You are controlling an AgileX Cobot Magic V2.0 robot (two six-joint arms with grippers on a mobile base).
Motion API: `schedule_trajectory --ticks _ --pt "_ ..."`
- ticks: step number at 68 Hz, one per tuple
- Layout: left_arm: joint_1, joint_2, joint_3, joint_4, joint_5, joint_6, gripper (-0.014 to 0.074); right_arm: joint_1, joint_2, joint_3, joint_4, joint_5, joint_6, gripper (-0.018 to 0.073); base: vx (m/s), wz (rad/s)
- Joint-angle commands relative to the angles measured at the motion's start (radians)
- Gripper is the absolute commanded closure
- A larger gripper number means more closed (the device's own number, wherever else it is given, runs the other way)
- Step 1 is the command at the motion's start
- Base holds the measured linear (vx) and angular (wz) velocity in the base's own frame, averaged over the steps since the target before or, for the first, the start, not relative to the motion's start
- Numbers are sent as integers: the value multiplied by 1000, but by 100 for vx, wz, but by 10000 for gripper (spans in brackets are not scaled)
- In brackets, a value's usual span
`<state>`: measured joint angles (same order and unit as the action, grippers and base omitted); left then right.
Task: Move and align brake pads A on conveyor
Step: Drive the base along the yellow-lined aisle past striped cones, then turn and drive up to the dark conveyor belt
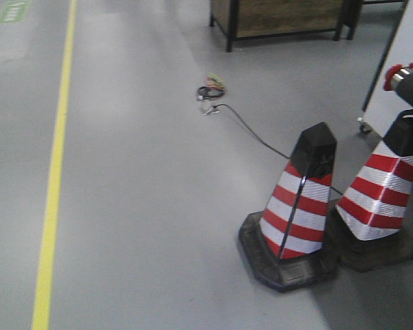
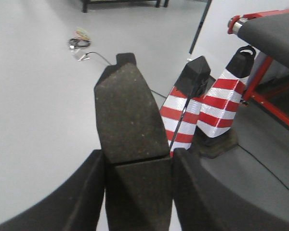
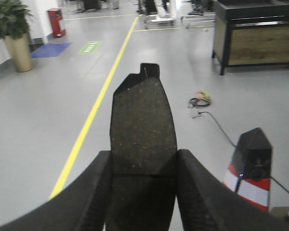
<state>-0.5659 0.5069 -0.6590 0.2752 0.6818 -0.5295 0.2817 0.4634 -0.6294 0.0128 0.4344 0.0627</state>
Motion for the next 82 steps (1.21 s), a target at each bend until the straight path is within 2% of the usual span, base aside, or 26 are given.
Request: schedule_trajectory --ticks 1,82 --pt "-3 2 -27 15 -89 -7 472 -2 5 -30 -3 -100 -4 499 44 -46" --pt "-3 2 -27 15 -89 -7 472 -2 5 -30 -3 -100 -4 499 33 -60"
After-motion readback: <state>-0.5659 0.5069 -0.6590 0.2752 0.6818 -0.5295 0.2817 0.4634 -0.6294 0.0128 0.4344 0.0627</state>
